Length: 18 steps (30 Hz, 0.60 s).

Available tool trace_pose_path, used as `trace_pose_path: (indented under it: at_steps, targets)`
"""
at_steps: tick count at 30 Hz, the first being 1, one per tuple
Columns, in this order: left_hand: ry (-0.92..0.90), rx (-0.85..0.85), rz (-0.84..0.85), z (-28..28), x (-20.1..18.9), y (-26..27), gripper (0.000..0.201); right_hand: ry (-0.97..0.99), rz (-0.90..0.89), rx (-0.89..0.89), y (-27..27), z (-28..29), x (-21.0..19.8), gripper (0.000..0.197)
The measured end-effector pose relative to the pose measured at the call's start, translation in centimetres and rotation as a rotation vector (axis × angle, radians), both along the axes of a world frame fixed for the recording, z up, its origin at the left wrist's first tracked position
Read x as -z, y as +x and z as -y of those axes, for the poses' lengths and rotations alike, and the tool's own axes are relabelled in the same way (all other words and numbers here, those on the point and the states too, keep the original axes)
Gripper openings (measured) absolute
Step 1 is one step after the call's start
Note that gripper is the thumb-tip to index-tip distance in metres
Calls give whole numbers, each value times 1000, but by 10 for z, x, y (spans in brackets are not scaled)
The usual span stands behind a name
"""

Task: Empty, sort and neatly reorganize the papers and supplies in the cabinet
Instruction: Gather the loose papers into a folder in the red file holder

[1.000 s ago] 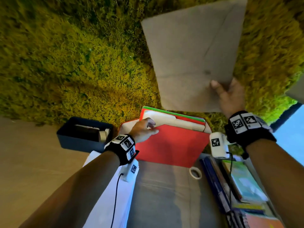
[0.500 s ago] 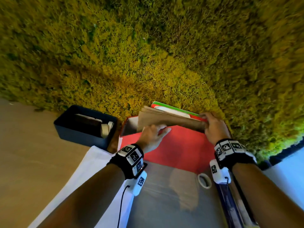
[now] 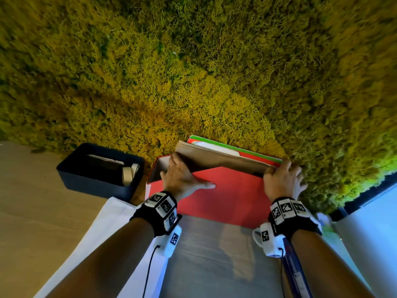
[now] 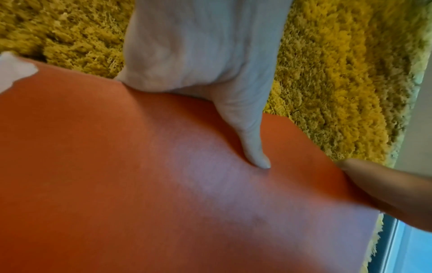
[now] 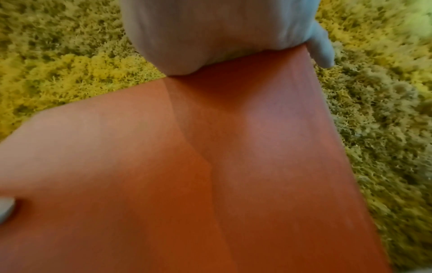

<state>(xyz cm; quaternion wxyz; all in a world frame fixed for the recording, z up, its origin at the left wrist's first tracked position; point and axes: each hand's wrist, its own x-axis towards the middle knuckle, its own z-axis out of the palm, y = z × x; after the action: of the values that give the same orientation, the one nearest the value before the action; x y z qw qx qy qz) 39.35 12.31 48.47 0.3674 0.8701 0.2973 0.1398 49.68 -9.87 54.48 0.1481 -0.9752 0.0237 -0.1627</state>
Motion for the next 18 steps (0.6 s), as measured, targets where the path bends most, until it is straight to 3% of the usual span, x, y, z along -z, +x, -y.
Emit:
trace_pose_path:
  at_steps: [7, 13, 16, 18]
  targets:
    - [130, 162, 1, -8, 14, 0, 141, -87, -86, -41, 6, 1, 2, 54]
    - [43, 135, 50, -10, 13, 1, 142, -68, -105, -88, 5, 4, -3, 56]
    - [-74, 132, 108, -21, 11, -1, 126, 20, -59, -136, 3, 11, -4, 57]
    - [-39, 151, 131, -27, 5, -10, 116, 76, 16, -153, -9, 14, -7, 52]
